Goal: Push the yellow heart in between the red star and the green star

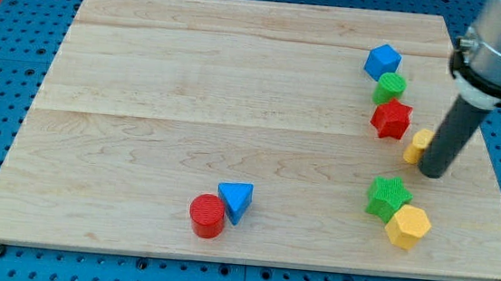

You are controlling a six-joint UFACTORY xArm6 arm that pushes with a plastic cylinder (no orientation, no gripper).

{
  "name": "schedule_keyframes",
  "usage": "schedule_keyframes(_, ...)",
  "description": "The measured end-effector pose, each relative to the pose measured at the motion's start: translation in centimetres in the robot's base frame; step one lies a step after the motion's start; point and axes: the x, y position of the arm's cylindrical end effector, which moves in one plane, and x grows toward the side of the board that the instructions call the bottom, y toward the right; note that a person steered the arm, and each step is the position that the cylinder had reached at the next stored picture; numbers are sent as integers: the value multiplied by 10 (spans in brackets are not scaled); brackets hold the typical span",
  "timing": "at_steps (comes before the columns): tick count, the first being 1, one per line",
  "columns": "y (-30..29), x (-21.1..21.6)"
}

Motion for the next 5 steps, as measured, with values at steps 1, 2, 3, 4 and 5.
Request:
schedule_keyframes(1,64,-7)
schedule_keyframes(2,5,-37)
schedule_keyframes(3,-32,-33)
schedule_keyframes(4,-21,-25)
schedule_keyframes(5,37,-3)
